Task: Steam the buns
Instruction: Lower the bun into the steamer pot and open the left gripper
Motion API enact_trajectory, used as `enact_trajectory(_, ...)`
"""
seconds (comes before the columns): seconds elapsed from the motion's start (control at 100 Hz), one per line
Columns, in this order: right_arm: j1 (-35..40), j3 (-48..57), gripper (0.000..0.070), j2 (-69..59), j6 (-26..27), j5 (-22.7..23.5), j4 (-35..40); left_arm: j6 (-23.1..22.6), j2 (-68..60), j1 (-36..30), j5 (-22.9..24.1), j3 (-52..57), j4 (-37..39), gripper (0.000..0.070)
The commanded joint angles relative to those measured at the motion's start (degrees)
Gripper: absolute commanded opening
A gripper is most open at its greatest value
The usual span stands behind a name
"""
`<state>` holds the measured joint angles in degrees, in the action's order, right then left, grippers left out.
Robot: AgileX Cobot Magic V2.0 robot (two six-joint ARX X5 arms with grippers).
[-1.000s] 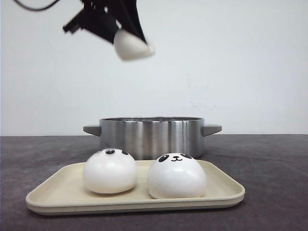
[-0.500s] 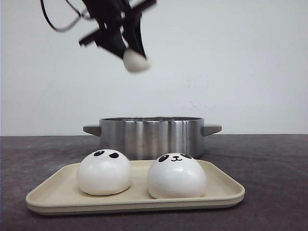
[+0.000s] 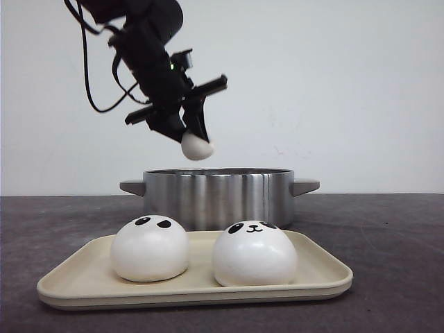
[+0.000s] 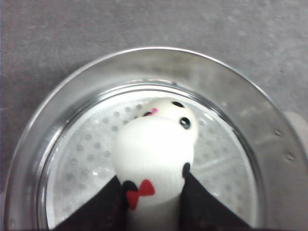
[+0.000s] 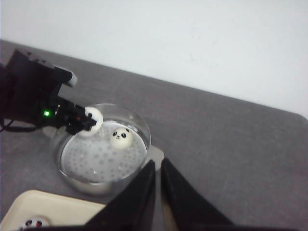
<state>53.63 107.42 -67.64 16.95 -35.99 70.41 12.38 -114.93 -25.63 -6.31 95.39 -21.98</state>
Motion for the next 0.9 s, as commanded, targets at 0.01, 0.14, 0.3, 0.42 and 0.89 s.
enact_trajectory(0.01,0.68,0.90,0.0013,-0.44,1.75,-0.07,0.68,-0.79,-2.69,0.28,0.11,1.57,0.85,0.0000)
enact_trajectory(0.14,0.68,0.90,0.0013,-0.44,2.16,-0.09,1.79,-0.74,-4.31,0.92,0.11,1.57,0.83,0.0001)
enact_trajectory(0.3,0.68,0.90,0.0013,-0.46,2.21,-0.11,1.62,0.17,-4.92,1.01,0.09,1.57,0.87,0.0200)
enact_trajectory(0.42,0.68,0.90,0.0013,-0.46,2.21,-0.50,1.60,0.59,-4.92,0.96,0.09,1.57,1.27,0.0411)
enact_trajectory(0.89,0.68,0.39,0.0013,-0.46,2.19,-2.01,3.32,2.32,-4.33,0.96,-0.15,2.80,-0.79,0.0561)
